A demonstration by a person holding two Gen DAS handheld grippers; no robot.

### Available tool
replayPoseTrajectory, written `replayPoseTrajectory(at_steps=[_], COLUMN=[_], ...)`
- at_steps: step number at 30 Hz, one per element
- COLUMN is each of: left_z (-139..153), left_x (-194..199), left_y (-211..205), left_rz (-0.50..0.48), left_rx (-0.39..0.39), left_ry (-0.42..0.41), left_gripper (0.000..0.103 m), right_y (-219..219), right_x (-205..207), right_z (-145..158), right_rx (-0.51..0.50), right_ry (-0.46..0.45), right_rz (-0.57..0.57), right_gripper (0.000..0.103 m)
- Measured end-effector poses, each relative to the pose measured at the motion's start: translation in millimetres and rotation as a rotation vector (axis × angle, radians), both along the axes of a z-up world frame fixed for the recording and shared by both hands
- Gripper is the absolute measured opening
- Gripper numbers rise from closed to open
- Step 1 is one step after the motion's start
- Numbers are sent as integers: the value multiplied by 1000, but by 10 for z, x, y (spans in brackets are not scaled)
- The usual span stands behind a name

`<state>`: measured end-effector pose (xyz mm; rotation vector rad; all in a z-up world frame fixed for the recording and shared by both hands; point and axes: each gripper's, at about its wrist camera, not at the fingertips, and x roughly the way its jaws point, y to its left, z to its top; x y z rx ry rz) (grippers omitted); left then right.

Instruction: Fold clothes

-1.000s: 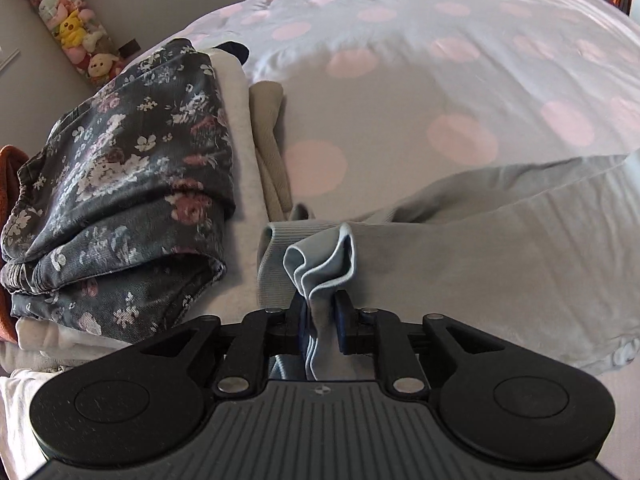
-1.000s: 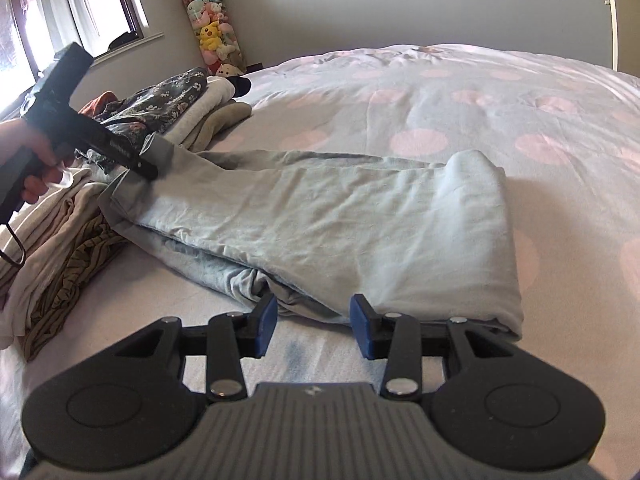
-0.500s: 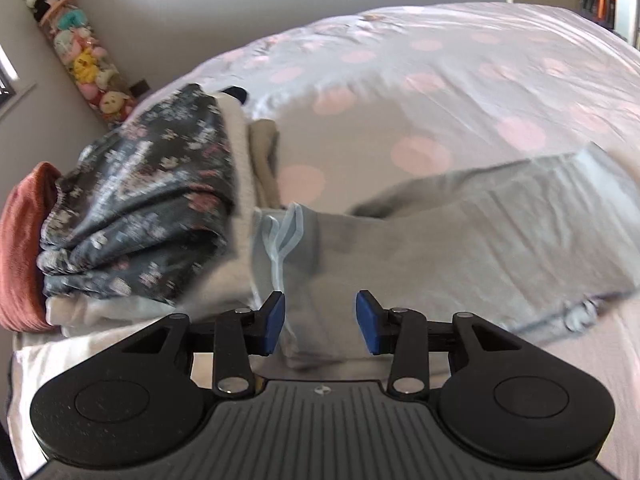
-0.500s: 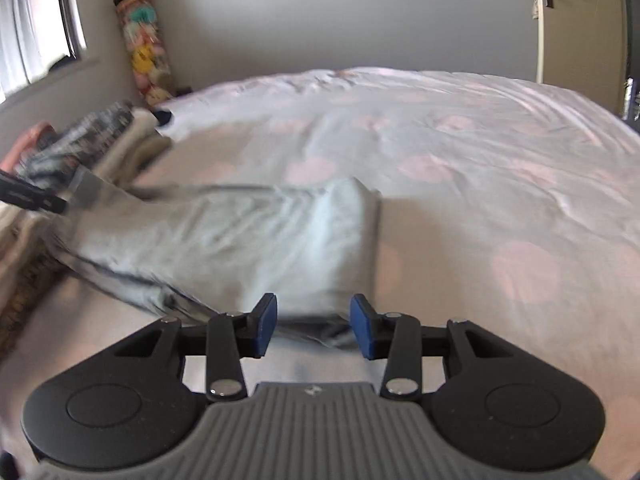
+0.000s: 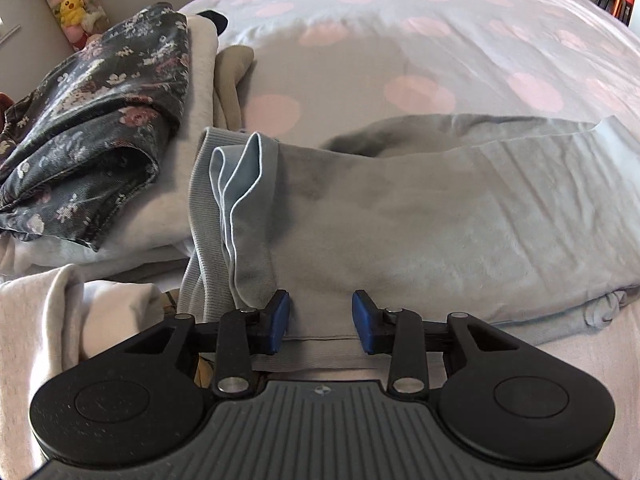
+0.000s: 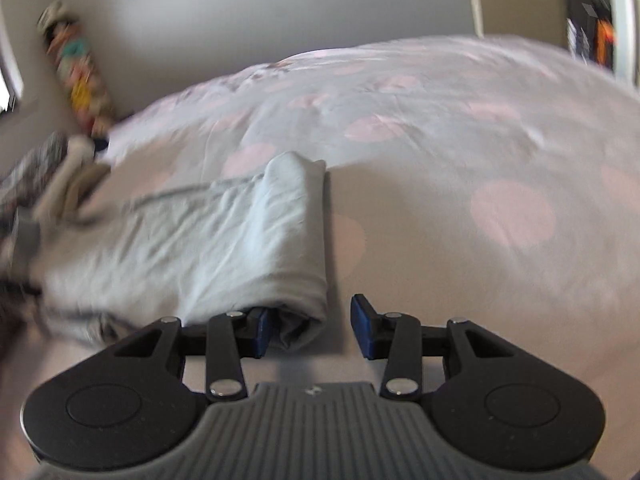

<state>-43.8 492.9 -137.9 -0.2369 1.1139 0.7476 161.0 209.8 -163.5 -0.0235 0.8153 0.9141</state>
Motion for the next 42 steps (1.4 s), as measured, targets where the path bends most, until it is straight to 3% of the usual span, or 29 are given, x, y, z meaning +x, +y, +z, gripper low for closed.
replayPoseTrajectory(at_steps=[3,4,6,7,10,15,27,35,40,42], left_z=[-59,-71,-84,-87,-98,-112,-79,-87,-76,-79], left_x=[42,52,61,58,39,25,-76,-128,-131,-116], left_y=[-2,0,13,24,62,71,59,18,54,97], left_rz=[9,12,20,22,26,26,-25,-50,-61,-61], left_rx=[1,0,-9,-14,-34,-43,-61,-50,-63,-62], left_ry=[20,26,32,33,30,35,45,53,60,62], left_gripper=[31,31,31,31,31,31,31,31,31,31], right_y=[59,70,38,23,-31,-156,-306,-655,-785,-693], right_x=[-104,-143,-149,-152,-156,-148,-346,-451,-120,79], right_z=[-49,-57,-63,-66,-73,-44,86,221,477,627], right_rx=[-11,-23,-38,-45,-65,-84,-176,-245,-251,-222], right_ry=[-54,-89,-112,-124,-153,-122,-98,3,49,94], right_rz=[-11,-13,-23,-28,-41,-20,68,162,166,153], right_gripper=[44,41,22,20,20,20,21,36,37,45])
